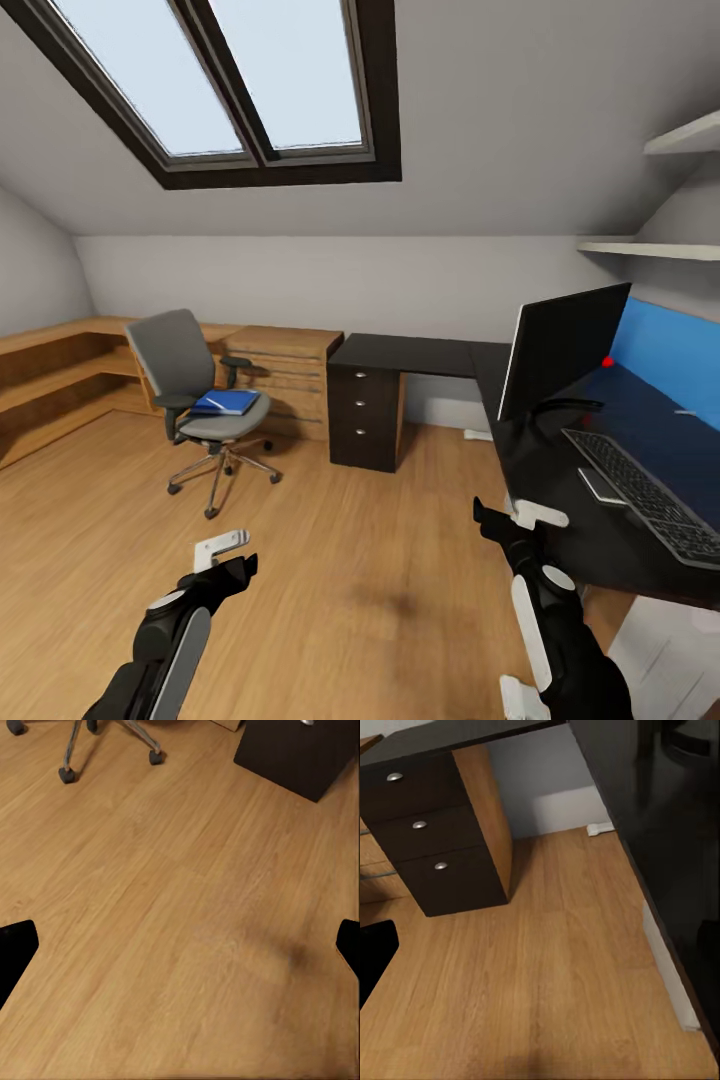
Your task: In the bedroom, organize the workspace by keeping the computer under the desk, ensuring the monitor is on the desk, placing the keyboard on the desk next to the monitor, placing the mouse on the desk next to the keyboard, moving the folder from the swivel chair onto the desk next to the mouse, stacking the notebook on top of the folder with the pen on top of the notebook, and positioning the swivel chair next to the desk.
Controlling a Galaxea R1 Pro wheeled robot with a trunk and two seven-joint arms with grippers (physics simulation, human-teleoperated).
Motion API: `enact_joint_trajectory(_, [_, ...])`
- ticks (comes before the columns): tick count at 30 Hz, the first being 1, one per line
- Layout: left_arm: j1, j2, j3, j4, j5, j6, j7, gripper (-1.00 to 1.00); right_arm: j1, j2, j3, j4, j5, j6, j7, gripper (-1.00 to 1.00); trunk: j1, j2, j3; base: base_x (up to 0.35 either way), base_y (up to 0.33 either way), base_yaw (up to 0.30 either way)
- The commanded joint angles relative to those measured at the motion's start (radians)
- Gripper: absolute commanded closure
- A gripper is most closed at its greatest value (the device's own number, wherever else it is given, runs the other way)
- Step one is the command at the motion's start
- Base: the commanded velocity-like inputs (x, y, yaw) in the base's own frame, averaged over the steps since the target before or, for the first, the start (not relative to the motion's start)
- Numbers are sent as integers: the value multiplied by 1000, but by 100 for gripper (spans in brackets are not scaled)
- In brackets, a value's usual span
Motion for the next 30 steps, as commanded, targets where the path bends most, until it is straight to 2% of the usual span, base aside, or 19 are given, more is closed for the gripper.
enact_joint_trajectory(1, [0, 0, 0, -2, 10, 4, 8, -100, -1, 0, 0, -1, -3, 5, -3, -100, 0, -1, -1, 0, -308, -217])
enact_joint_trajectory(14, [0, 0, -2, -2, 10, 2, 5, -100, -1, -2, 1, 1, -3, 10, -1, -100, 0, -1, 0, 102, -287, -50])
enact_joint_trajectory(30, [0, 0, -2, -3, 11, 2, 7, -100, -1, -4, 20, 18, -2, 13, -1, -100, 0, -1, 0, 48, -70, 0])
